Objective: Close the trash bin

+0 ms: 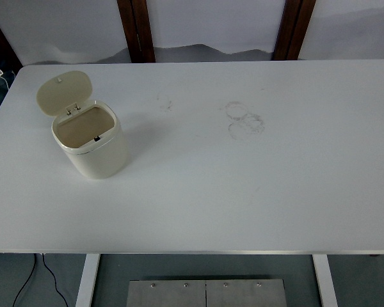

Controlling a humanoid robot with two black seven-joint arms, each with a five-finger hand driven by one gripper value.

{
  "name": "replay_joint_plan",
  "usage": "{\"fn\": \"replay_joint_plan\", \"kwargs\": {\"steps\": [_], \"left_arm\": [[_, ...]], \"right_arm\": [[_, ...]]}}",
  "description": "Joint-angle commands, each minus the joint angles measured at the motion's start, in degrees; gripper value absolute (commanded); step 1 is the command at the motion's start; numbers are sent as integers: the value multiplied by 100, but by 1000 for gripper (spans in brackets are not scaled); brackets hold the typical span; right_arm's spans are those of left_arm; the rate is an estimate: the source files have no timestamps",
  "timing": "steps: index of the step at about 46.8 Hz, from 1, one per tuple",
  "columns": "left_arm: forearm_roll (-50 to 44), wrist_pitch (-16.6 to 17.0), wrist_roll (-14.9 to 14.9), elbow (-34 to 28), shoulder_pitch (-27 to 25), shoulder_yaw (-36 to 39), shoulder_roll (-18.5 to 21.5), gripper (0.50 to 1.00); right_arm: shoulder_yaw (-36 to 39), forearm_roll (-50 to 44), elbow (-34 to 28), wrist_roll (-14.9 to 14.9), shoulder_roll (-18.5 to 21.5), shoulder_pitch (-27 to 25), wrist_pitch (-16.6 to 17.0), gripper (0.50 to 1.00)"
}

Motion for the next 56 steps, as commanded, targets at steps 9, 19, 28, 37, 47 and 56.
{"fn": "replay_joint_plan", "kwargs": {"steps": [9,19,28,37,47,56], "left_arm": [[378,149,186,-676,-679,1073,279,1000],[387,140,247,-781,-1444,2111,296,1000],[387,140,326,-1071,-1830,2498,463,1000],[387,140,459,-1537,-2568,3306,630,1000],[396,114,599,-1642,-3244,4140,639,1000],[387,131,626,-1976,-3553,4458,657,1000]], "right_arm": [[-1,0,0,-3,0,0,0,995],[-1,0,0,-3,0,0,0,995],[-1,0,0,-3,0,0,0,995],[-1,0,0,-3,0,9,0,995],[-1,0,0,-3,0,9,0,995],[-1,0,0,-3,0,18,0,995]]}}
